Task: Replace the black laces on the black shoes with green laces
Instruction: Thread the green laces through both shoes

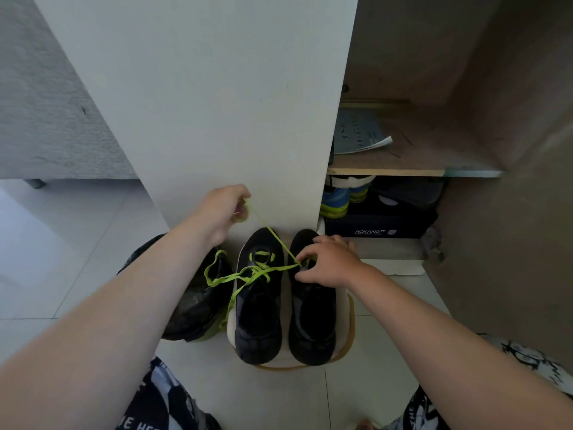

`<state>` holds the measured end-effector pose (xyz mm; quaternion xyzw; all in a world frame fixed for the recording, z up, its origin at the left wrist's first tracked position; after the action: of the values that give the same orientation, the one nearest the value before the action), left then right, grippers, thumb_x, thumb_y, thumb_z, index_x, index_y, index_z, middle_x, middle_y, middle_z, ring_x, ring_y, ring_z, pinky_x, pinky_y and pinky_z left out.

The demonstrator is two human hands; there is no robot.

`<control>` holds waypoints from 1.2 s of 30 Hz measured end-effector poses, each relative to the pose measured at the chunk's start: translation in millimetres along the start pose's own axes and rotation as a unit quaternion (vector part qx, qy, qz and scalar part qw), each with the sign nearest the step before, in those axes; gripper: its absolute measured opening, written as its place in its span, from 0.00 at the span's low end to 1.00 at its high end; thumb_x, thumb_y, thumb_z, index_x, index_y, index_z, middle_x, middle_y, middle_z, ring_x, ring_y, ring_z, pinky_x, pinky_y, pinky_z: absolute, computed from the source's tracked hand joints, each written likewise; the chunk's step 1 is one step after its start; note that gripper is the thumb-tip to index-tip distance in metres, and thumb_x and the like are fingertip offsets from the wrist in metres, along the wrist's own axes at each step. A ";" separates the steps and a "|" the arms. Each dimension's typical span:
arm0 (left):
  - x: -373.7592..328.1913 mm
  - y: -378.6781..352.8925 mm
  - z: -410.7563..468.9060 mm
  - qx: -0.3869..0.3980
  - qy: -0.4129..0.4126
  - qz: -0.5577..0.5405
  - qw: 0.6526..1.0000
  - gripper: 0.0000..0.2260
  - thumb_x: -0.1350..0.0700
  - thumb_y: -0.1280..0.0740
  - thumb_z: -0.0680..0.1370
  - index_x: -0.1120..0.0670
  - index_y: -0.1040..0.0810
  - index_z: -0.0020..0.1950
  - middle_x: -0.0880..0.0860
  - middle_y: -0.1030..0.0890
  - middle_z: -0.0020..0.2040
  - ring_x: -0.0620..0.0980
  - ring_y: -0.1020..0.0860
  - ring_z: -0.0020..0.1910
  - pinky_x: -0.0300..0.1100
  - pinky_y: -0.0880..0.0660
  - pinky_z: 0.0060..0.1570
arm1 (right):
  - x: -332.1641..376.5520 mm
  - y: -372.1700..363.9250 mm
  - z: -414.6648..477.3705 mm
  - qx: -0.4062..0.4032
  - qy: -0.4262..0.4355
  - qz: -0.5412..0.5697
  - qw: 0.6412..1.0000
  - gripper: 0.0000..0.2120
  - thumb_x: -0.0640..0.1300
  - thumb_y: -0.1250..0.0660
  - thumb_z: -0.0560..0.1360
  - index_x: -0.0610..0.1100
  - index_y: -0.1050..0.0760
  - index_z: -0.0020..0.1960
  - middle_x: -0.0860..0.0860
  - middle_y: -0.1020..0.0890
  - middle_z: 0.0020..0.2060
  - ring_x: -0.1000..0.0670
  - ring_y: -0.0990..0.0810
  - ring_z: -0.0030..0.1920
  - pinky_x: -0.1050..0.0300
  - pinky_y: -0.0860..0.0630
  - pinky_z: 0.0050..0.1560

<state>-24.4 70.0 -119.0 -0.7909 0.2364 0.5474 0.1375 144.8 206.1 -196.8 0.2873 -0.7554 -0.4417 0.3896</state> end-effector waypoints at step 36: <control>28.6 -40.9 -23.4 0.235 -0.085 0.746 0.618 0.15 0.48 0.33 0.77 0.58 0.20 0.56 0.55 0.18 0.57 0.57 0.21 0.55 0.48 0.24 0.53 | -26.9 4.4 19.9 0.000 -0.073 0.280 0.957 0.25 0.32 0.44 0.79 0.51 0.25 0.69 0.46 0.27 0.71 0.48 0.29 0.72 0.57 0.30 0.66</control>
<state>24.0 87.2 -138.9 -0.2335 0.8528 0.4521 -0.1172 141.9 237.8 -208.0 0.0313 -0.8321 -0.3341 0.4417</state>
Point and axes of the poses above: each hand's wrist, its own z-axis towards the middle knuckle, its own y-axis out of the back of the hand, x = y × z, the point moved 4 cm from there along z, towards the middle knuckle
